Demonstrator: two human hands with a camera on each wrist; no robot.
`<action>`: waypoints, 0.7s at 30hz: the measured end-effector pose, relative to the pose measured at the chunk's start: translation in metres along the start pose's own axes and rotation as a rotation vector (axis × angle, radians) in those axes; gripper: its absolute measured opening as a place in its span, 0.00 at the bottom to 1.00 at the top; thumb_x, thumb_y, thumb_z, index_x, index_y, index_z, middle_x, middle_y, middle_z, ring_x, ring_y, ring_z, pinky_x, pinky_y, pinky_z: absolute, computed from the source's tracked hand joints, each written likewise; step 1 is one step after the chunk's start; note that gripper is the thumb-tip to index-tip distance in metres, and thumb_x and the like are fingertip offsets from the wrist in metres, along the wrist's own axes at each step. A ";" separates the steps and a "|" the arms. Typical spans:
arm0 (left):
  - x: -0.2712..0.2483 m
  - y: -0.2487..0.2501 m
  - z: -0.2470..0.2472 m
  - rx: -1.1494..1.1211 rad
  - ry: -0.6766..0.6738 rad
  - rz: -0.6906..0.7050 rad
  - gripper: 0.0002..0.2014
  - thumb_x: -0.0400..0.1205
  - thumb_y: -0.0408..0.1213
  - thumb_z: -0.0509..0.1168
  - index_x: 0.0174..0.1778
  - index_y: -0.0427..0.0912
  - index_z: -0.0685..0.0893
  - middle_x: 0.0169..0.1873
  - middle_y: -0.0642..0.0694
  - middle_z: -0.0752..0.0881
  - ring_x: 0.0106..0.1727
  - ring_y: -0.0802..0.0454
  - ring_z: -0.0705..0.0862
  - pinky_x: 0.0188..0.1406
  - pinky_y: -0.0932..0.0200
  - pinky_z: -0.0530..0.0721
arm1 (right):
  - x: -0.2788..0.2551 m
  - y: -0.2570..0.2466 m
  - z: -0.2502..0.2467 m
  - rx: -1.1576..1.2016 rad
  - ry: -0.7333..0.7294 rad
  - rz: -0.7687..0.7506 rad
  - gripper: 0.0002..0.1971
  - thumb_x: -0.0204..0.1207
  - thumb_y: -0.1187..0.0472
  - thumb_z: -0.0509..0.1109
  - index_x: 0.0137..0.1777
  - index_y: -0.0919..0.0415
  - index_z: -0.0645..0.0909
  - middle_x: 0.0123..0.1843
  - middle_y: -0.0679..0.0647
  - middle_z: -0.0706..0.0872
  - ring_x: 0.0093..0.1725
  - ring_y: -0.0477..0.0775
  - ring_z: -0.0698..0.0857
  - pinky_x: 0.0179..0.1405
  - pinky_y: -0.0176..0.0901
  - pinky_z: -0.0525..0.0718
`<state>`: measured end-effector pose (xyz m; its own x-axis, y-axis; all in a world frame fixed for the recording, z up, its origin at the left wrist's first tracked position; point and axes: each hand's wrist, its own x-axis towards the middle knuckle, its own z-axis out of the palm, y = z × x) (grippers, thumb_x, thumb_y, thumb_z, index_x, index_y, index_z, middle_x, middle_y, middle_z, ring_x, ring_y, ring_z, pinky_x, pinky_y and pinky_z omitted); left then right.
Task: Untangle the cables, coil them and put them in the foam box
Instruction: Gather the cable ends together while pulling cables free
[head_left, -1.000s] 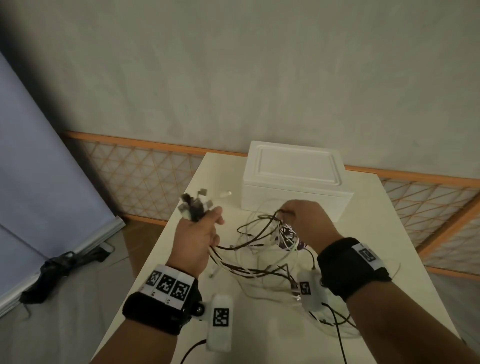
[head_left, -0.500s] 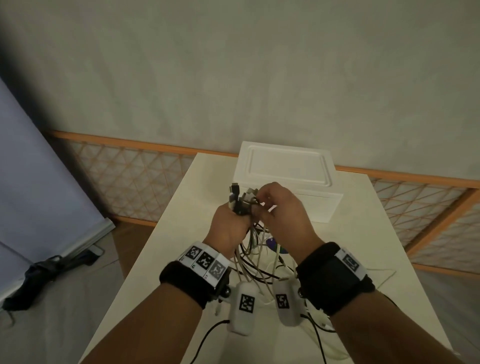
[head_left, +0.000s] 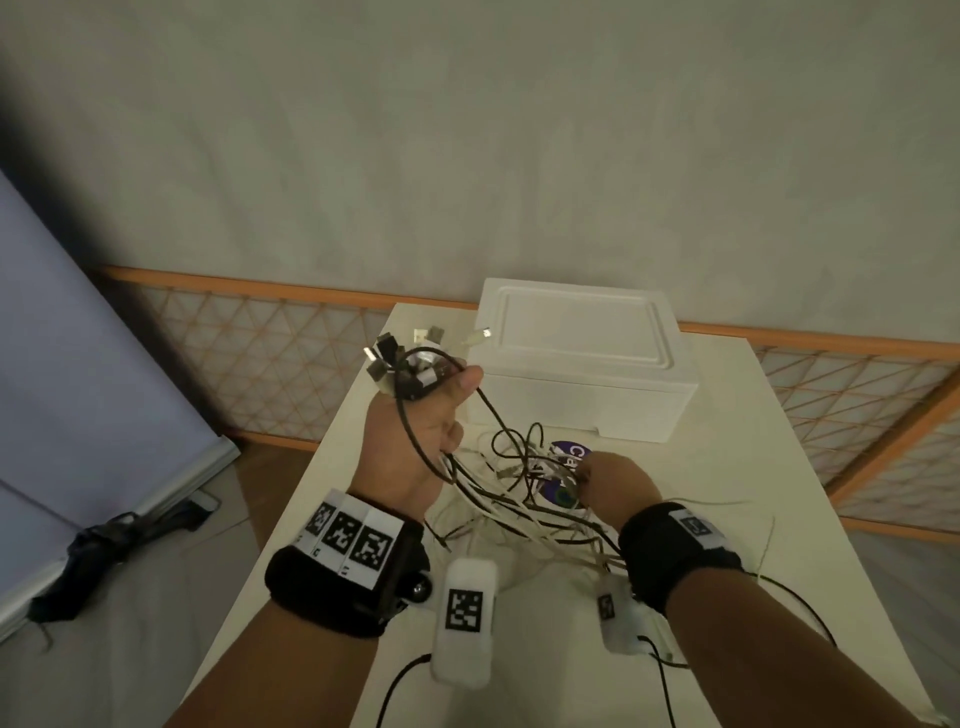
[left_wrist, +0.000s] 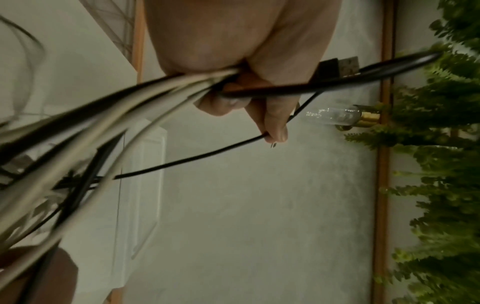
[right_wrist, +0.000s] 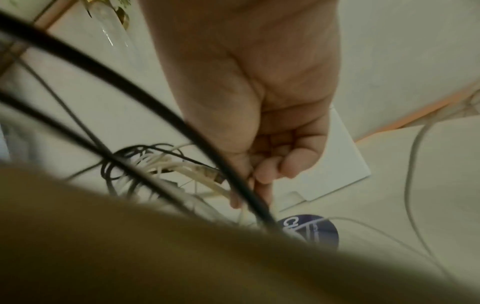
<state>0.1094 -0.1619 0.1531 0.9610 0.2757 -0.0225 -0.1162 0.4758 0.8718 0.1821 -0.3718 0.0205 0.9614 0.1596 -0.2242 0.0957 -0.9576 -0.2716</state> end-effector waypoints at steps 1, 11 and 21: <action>0.001 0.001 -0.003 -0.011 0.014 0.012 0.08 0.67 0.32 0.74 0.38 0.43 0.82 0.25 0.54 0.83 0.16 0.63 0.69 0.14 0.67 0.64 | 0.003 0.005 0.000 0.004 -0.005 0.048 0.11 0.79 0.55 0.63 0.53 0.62 0.81 0.54 0.59 0.86 0.55 0.61 0.84 0.52 0.46 0.79; -0.005 0.057 -0.021 -0.123 0.039 0.169 0.08 0.72 0.37 0.72 0.27 0.51 0.88 0.28 0.57 0.86 0.13 0.62 0.65 0.14 0.70 0.63 | -0.021 0.043 -0.011 0.082 -0.072 0.328 0.21 0.77 0.56 0.69 0.66 0.67 0.74 0.65 0.63 0.79 0.64 0.62 0.80 0.60 0.47 0.80; -0.025 0.018 0.002 0.062 -0.151 -0.035 0.04 0.67 0.32 0.74 0.33 0.41 0.85 0.20 0.49 0.78 0.11 0.62 0.66 0.13 0.69 0.59 | -0.085 -0.106 -0.076 0.563 0.259 -0.749 0.21 0.74 0.53 0.74 0.65 0.58 0.78 0.60 0.50 0.84 0.60 0.43 0.80 0.61 0.33 0.75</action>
<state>0.0836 -0.1618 0.1705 0.9915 0.1294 0.0168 -0.0713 0.4294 0.9003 0.1102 -0.3023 0.1392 0.7351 0.5591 0.3834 0.6331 -0.3639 -0.6832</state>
